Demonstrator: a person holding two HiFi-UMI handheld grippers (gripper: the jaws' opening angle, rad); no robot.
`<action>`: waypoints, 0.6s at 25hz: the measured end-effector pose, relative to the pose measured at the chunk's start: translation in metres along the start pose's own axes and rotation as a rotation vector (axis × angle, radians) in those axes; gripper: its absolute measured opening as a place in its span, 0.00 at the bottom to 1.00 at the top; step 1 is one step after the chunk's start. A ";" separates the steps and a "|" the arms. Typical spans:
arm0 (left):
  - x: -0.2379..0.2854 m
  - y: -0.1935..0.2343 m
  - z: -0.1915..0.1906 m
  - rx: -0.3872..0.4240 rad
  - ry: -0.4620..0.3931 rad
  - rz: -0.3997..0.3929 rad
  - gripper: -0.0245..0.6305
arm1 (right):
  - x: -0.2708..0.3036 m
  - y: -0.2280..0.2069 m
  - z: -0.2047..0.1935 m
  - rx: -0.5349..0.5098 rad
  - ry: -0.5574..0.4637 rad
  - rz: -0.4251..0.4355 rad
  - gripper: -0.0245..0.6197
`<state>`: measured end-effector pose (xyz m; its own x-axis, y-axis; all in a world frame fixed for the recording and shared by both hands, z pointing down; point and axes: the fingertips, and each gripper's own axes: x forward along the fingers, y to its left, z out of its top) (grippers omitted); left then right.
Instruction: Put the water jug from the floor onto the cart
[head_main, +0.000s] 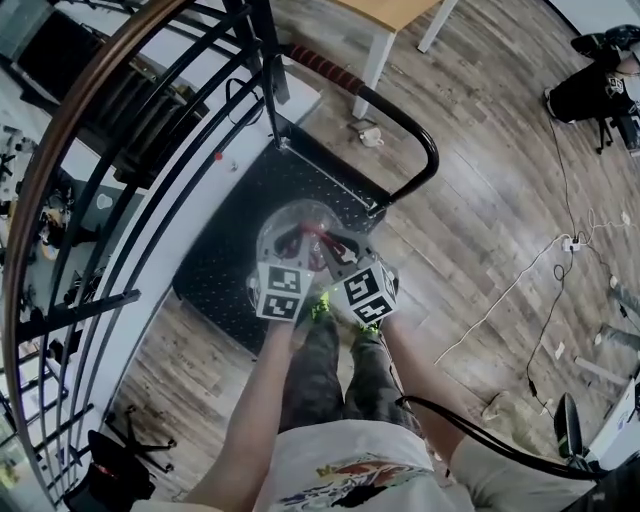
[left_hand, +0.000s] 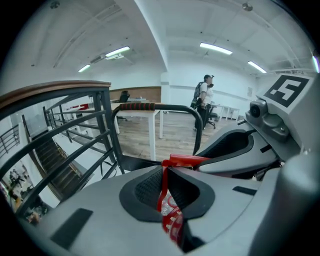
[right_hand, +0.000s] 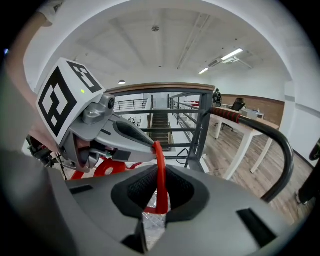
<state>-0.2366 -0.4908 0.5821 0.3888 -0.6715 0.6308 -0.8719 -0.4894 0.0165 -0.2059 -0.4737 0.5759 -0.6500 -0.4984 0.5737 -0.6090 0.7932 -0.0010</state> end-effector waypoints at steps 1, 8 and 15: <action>0.006 0.006 -0.001 -0.002 0.002 -0.002 0.09 | 0.008 -0.003 0.000 0.004 0.002 -0.001 0.12; 0.041 0.027 -0.003 -0.001 0.022 -0.015 0.09 | 0.041 -0.025 -0.006 0.027 0.010 -0.014 0.12; 0.068 0.042 -0.012 0.013 0.046 -0.029 0.09 | 0.068 -0.038 -0.017 0.046 0.024 -0.017 0.12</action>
<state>-0.2502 -0.5501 0.6347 0.3998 -0.6308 0.6650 -0.8563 -0.5158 0.0257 -0.2196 -0.5318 0.6286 -0.6282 -0.5029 0.5937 -0.6407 0.7673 -0.0281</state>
